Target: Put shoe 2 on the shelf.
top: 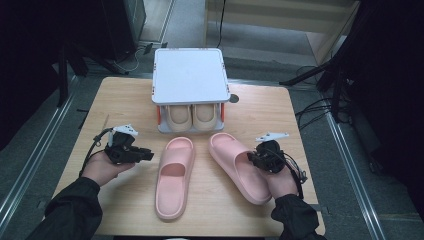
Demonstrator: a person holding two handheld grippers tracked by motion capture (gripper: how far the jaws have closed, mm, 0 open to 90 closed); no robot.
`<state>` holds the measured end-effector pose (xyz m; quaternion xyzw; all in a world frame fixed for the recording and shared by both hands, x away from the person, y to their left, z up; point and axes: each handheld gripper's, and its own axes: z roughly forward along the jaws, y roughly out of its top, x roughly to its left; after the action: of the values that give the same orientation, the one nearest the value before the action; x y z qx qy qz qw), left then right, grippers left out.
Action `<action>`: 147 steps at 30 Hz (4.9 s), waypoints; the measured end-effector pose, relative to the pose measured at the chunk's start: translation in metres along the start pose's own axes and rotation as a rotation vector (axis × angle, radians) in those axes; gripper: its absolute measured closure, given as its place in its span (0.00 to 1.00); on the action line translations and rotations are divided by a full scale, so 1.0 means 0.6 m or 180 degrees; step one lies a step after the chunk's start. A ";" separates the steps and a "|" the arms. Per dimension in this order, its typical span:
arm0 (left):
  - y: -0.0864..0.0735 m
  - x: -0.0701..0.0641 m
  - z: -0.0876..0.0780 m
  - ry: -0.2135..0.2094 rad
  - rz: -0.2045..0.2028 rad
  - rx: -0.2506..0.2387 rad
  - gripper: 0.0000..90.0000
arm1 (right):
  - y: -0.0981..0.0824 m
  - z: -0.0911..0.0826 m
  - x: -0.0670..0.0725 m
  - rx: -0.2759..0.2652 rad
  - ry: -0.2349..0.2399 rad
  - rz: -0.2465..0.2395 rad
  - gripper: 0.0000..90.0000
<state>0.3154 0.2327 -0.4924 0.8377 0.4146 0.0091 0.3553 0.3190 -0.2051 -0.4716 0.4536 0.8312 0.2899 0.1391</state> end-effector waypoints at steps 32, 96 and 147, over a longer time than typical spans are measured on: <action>-0.003 -0.011 0.035 -0.0079 0.0081 0.0184 0.78 | 0.020 0.070 0.071 0.0218 -0.0046 -0.0257 0.86; 0.001 -0.014 0.012 -0.0158 0.0058 -0.0046 0.66 | 0.016 -0.001 0.064 -0.0583 0.0781 -0.0111 0.70; -0.010 0.016 -0.027 0.0027 -0.0014 -0.0225 0.56 | 0.012 0.093 0.223 -0.0546 0.0600 -0.0054 0.38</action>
<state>0.3124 0.2514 -0.4868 0.8237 0.4173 0.0264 0.3830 0.2775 -0.0707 -0.5073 0.4037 0.8166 0.4000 0.1011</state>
